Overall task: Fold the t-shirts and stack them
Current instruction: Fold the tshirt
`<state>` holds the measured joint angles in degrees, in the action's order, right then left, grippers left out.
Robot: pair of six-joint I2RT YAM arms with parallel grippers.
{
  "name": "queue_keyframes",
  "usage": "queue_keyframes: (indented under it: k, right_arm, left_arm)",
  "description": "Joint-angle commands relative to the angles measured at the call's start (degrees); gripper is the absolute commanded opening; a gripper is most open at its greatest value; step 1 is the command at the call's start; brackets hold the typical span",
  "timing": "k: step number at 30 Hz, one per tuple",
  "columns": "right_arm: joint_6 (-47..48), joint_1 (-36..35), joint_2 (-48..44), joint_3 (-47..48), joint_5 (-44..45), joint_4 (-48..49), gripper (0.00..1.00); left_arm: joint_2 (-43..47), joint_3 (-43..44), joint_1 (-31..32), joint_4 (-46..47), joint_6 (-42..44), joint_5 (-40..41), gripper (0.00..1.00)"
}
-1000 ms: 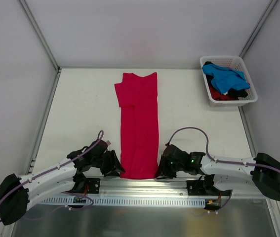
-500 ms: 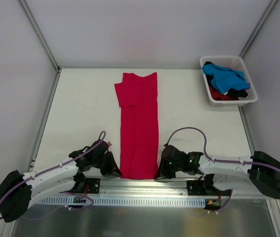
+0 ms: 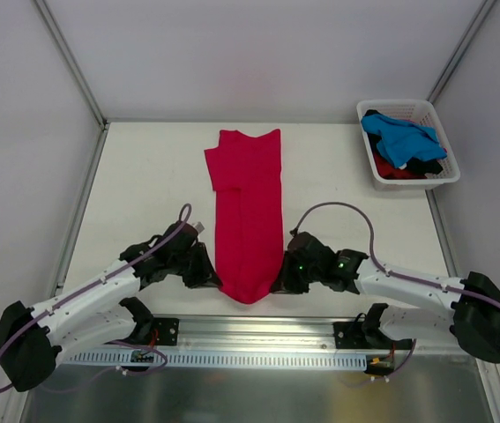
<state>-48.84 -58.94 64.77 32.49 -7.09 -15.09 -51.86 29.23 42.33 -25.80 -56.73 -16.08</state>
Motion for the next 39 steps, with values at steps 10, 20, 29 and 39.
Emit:
queue_keyframes:
  k: [10, 20, 29, 39]
  right_arm:
    - [18.5, 14.4, 4.1, 14.9, -2.9, -4.9, 0.00]
    - [27.2, 23.8, 18.2, 30.9, -9.9, -6.0, 0.00]
    - [31.3, 27.5, 29.4, 39.6, -14.4, -6.3, 0.00]
    - [33.3, 31.2, 39.3, 46.7, -17.6, -6.2, 0.01]
  left_arm:
    - [-8.6, 15.1, -10.0, -4.6, 11.5, 2.2, 0.00]
    - [-23.4, 28.0, -17.3, -3.4, 18.4, 0.4, 0.00]
    - [-36.5, 37.9, -22.2, -2.1, 22.2, -2.5, 0.00]
    - [-50.3, 46.4, -25.0, -1.4, 23.8, -5.6, 0.00]
